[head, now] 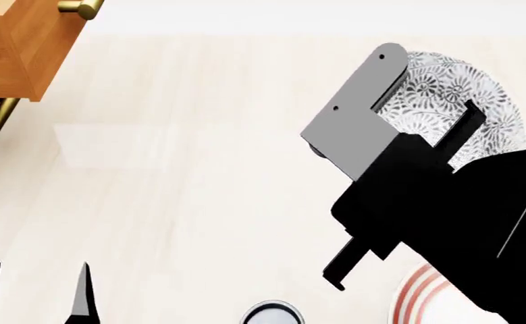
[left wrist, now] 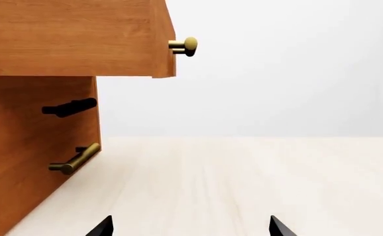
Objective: Put the bowl on the plate.
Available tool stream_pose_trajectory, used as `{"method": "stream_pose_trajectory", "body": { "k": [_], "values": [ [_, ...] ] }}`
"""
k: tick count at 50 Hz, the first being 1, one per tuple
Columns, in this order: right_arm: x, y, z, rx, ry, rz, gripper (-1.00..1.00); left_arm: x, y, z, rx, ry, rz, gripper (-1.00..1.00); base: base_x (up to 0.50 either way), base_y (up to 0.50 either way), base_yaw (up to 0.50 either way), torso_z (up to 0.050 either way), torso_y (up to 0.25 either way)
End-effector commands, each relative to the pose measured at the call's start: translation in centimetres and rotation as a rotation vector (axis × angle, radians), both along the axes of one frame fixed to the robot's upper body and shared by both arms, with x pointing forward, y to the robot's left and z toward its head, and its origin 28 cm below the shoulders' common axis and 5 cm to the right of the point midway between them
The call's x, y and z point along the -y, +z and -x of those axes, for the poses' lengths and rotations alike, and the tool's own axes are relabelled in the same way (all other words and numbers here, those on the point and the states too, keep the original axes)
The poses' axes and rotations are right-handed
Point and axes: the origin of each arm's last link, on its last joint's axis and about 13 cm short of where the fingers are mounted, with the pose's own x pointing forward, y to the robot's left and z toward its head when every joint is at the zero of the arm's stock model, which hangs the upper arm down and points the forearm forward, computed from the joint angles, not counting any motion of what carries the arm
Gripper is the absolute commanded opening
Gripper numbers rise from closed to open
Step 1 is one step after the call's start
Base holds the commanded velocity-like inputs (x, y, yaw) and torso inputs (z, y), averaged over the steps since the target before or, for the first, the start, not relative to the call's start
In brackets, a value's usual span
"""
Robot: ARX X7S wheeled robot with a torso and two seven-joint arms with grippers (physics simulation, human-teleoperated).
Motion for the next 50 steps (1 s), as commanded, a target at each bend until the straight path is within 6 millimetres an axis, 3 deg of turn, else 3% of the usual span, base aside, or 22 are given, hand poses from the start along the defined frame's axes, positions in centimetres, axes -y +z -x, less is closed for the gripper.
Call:
{"method": "stream_pose_trajectory", "body": {
  "k": [1,25,50],
  "values": [
    [1.6,0.4,2.4,0.065,-0.064,-0.002,-1.00,-0.1,0.1,0.0,0.002,0.002,0.000,1.00,0.00,0.00,0.00,0.000,0.000],
    [3.5,-1.7,7.0,0.033,-0.139,-0.010,-1.00,-0.1,-0.1,-0.1,0.001,0.002,0.003,1.00,0.00,0.00,0.00,0.000,0.000],
    [5.2,-2.6,10.7,0.073,-0.261,-0.082,-1.00,-0.1,-0.3,-0.1,-0.003,-0.001,0.005,1.00,0.00,0.00,0.00,0.000,0.001]
  ]
}}
